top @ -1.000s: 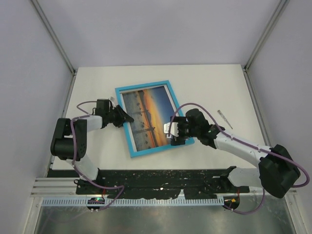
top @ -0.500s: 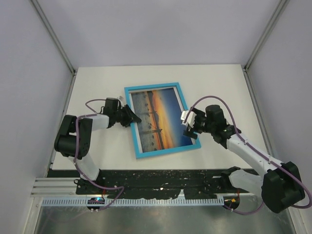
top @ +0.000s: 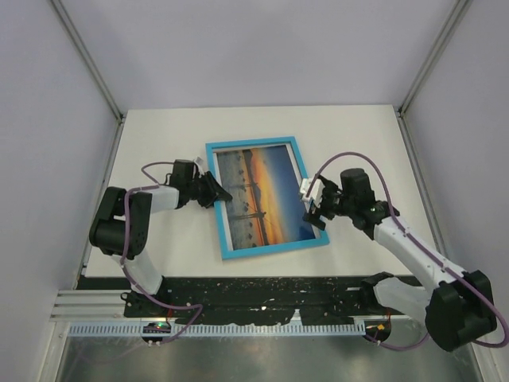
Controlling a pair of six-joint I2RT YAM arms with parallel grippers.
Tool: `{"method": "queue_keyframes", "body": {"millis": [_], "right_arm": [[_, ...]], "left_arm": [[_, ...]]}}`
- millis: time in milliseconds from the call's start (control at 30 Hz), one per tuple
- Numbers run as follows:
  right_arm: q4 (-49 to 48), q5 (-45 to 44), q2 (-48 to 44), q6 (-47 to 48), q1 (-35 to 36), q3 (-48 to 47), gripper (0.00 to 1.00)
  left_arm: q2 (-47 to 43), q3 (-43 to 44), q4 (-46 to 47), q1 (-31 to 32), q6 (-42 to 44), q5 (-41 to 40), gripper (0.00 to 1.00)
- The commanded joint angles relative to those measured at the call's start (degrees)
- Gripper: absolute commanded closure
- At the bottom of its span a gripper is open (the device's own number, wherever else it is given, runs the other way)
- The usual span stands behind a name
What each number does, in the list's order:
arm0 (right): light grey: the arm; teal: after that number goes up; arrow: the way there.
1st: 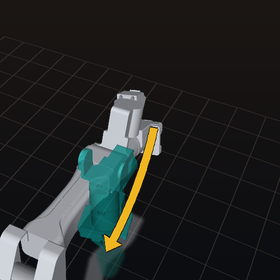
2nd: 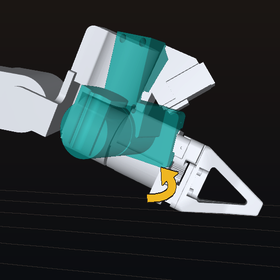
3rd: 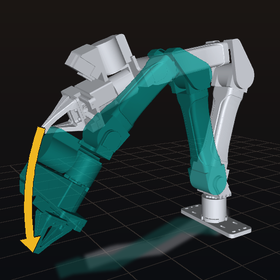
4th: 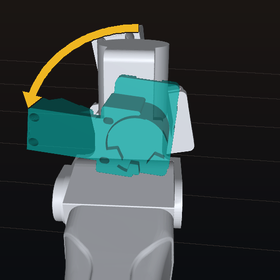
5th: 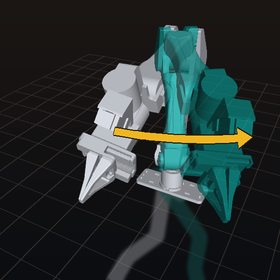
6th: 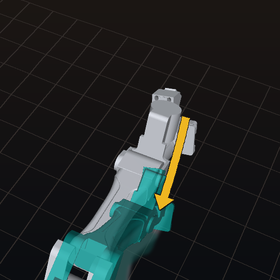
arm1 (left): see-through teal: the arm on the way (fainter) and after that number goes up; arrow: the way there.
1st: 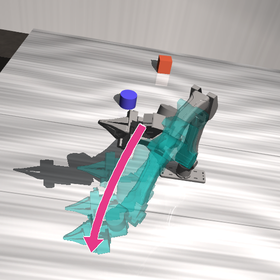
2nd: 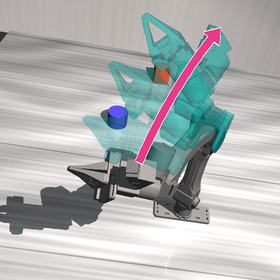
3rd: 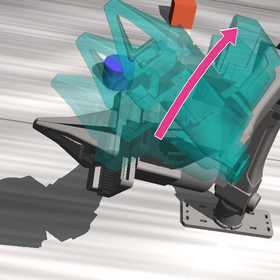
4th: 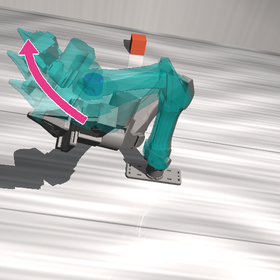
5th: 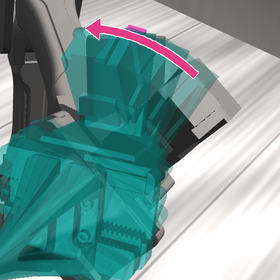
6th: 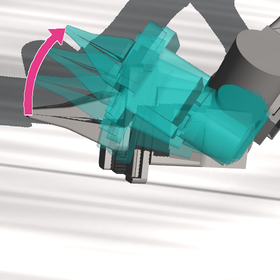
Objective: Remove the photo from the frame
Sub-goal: Turn over the photo frame at the center of the board.
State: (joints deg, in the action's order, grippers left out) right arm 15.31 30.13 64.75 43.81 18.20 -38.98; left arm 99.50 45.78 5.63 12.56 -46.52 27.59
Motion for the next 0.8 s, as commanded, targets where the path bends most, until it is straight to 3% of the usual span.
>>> {"method": "queue_keyframes", "body": {"millis": [0, 233, 467, 767], "right_arm": [[1.3, 2.0, -9.4, 12.3, 8.1, 2.7, 0.07], [-1.6, -6.0, -5.5, 18.5, 21.1, 3.4, 0.07], [-4.8, -12.5, 2.4, 14.4, 34.8, 0.6, 0.07], [-24.3, -32.9, 16.5, 8.7, 49.5, 2.8, 0.07]], "left_arm": [[1.4, 1.3, -5.4, -1.7, 0.6, 0.4, 1.0], [2.1, 1.6, -3.6, -3.1, -1.6, 3.8, 1.0], [1.2, 1.9, -3.4, -3.9, -1.4, 3.0, 1.0], [0.9, 1.9, -3.7, -4.6, -0.4, 1.8, 1.0]]}}
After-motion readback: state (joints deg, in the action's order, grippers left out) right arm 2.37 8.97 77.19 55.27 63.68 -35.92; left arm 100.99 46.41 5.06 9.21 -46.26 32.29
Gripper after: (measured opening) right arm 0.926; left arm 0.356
